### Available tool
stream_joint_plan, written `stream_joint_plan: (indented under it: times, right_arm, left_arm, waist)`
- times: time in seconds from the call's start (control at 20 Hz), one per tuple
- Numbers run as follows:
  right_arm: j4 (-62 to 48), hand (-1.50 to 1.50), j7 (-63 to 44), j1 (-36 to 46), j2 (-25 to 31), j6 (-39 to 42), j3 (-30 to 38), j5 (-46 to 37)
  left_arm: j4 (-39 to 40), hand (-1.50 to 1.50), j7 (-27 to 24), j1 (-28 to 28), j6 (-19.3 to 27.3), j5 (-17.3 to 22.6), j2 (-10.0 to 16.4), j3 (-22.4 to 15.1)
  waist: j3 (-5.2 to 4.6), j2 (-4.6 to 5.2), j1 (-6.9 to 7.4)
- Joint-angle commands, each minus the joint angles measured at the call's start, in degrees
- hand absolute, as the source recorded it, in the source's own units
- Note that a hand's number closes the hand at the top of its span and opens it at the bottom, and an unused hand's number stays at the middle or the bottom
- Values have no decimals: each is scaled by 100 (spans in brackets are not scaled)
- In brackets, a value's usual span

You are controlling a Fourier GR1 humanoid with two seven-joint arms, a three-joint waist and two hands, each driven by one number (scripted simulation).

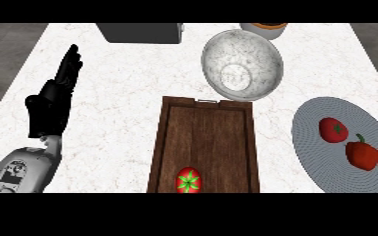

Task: Pick the bell pepper from the placemat and place it in the bowl

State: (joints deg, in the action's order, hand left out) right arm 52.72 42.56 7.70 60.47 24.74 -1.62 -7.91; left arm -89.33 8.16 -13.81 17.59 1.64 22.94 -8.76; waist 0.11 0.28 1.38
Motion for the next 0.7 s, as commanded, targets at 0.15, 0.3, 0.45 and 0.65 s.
stream_joint_plan:
  times: [0.15,0.3,0.45,0.65]
  right_arm:
    - [175,-150,166,124,-386,77,-766,-806]
    - [31,-150,-271,517,-431,177,-960,-1156]
    - [-43,-150,-681,584,-722,-32,-1109,-1520]
    - [-286,-150,-732,638,-955,-121,-994,-1831]
  left_arm:
    - [-304,0,157,160,-179,29,92,215]
    - [-248,0,49,178,-368,93,88,325]
    - [-283,0,128,296,-190,-194,-63,254]
    - [439,0,-237,-58,-318,-316,-267,436]
  waist:
    - [-9,-30,-75]
    - [-10,-21,-54]
    - [-10,-24,-75]
    - [-12,-18,-143]
